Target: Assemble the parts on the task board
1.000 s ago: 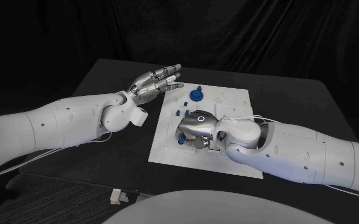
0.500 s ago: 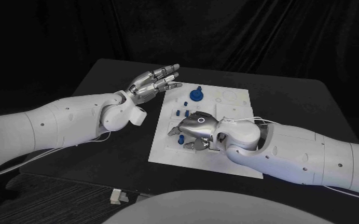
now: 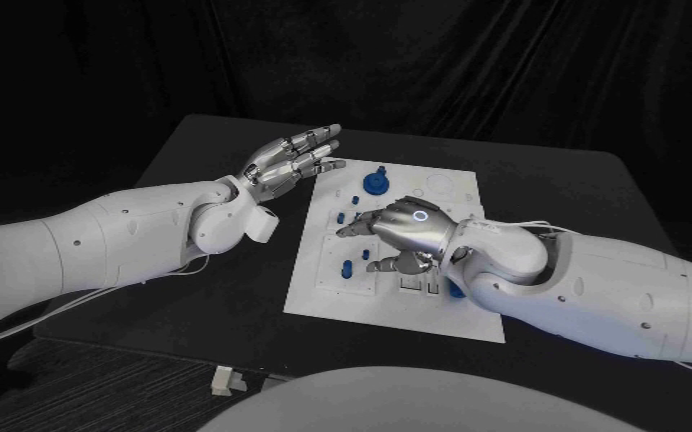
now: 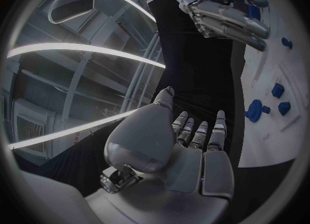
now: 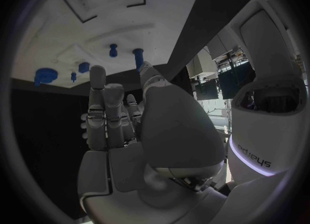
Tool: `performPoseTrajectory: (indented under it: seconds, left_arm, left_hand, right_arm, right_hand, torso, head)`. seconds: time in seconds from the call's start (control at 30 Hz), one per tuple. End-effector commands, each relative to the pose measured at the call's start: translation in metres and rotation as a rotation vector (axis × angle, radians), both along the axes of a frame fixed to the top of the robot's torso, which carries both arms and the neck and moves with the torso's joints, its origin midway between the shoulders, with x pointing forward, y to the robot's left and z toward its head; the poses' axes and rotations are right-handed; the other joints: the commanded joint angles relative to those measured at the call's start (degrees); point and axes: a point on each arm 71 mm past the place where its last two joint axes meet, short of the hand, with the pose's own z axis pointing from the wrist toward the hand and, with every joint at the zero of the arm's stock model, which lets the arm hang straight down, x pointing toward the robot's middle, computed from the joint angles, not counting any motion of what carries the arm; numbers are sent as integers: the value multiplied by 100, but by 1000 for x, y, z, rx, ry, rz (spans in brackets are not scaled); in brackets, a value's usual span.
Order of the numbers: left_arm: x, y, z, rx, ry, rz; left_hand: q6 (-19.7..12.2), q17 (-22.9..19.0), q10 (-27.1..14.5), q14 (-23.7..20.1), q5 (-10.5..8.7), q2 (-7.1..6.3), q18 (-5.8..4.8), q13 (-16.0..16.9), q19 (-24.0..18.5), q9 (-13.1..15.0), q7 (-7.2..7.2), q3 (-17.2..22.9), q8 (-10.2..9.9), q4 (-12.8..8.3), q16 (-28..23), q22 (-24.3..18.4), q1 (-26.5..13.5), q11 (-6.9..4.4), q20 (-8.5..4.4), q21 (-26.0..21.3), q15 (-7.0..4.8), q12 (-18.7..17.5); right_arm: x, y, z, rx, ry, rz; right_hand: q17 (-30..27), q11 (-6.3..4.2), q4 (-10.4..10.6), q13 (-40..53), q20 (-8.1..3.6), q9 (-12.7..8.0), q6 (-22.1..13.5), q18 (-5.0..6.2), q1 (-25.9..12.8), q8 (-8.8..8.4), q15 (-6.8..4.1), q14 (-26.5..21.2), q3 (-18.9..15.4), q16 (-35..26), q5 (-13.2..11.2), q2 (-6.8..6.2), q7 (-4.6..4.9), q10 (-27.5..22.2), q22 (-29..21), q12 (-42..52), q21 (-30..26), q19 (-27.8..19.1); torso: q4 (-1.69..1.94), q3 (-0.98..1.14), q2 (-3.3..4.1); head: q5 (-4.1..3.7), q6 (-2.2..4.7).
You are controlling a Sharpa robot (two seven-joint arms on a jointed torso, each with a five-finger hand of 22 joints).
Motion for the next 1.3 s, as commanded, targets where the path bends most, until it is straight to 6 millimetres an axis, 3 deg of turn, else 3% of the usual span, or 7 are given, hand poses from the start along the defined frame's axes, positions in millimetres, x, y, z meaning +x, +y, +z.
performPoseTrajectory:
  seconds: [0.03, 0.23, 0.4, 0.5, 0.6, 0.87, 1.3]
  left_arm:
    - [0, 0, 0, -17, -2, -1]
    - [-1, 2, 0, -16, -4, 6]
    - [-1, 3, 0, -13, -7, 13]
    - [-1, 4, 0, -14, -7, 13]
    - [-1, 4, -1, -14, -5, 12]
    - [-2, 3, -3, -16, 1, 8]
    - [-4, 2, -6, -18, 12, -2]
  left_hand:
    - [-8, 3, -17, 4, 28, 55, 54, 3, 27, 2, 2, 10, 11, -34, 17, -3, 17, -7, 3, -6, 27, 8]
    - [5, 4, -16, 6, 28, 57, 55, 4, 30, 4, 0, 13, 14, -36, 19, 1, 15, -8, 3, -5, 27, 17]
    - [11, 5, -14, 10, 29, 58, 55, 5, 34, 5, -1, 15, 16, -37, 24, 11, 15, -7, 3, -3, 27, 23]
    - [7, 5, -15, 8, 31, 59, 55, 5, 31, 4, -1, 16, 15, -38, 22, 3, 15, -6, 3, -4, 28, 19]
    - [5, 5, -14, 8, 38, 64, 55, 5, 33, 4, -3, 22, 15, -41, 22, 3, 15, -3, 5, -4, 29, 22]
    - [0, 4, -15, 6, 42, 66, 55, 5, 30, 4, -4, 25, 14, -43, 20, -6, 16, -1, 5, -5, 29, 18]
    - [-15, 1, -19, -2, 52, 82, 52, 4, 2, 2, -8, 42, 11, -53, 14, -69, 17, 11, 7, -18, 31, 14]
  right_arm:
    - [7, -17, 30, 206, 50, -80]
    - [22, -65, 61, 243, 202, -220]
    - [32, -108, 67, 197, 295, -334]
    - [36, -129, 63, 114, 318, -407]
    - [36, -146, 52, -40, 320, -479]
    - [32, -163, 21, -302, 385, -618]
    - [32, -154, 3, -354, 455, -725]
  right_hand:
    - [57, 18, 48, 2, -8, -5, -13, 42, -103, 21, 10, -6, -31, 36, -5, -26, 21, -56, 77, 81, -31, -42]
    - [-409, -99, -233, 551, 67, 234, 1310, 37, -67, 537, 107, -461, 166, -258, 48, 448, 456, 934, 93, 1628, -180, -163]
    - [-704, -410, -587, 2748, -77, 510, 1752, 47, -112, 993, -128, -657, 54, -437, 85, 638, 356, 439, 89, 5014, -407, -214]
    - [1245, -527, -578, 5748, -164, 678, 1991, 4, -217, 1250, -231, 339, 6, 964, 86, 690, 237, 2863, 221, 6620, 86, 109]
    - [3780, -739, -38, 8587, -353, 788, 2009, -338, -1073, 1343, -398, 1500, -270, 2514, -13, 634, 96, 5413, 681, 7341, 2865, 1014]
    - [4389, -1006, 32, 8587, -616, 1255, 3048, -486, -2813, 1614, -668, 1732, -230, 2812, 105, 653, -248, 5413, 866, 7341, 4233, 1317]
    - [4389, -1253, 14, 8587, -810, 2079, 3596, -412, -3161, 2014, -881, 1732, -172, 2812, 27, 646, -514, 5413, 755, 7341, 3918, 1179]
  torso:
    - [-2, 0, -6]
    - [-23, -3, -8]
    - [-17, -5, -3]
    - [-6, -8, -5]
    - [-27, -17, -10]
    - [-38, -10, 17]
    - [-12, 3, 3]
  head:
    - [-33, -1]
    - [-79, -1]
    - [-208, -1]
    - [-259, -1]
    - [-262, -1]
    - [-310, -1]
    - [-370, -1]
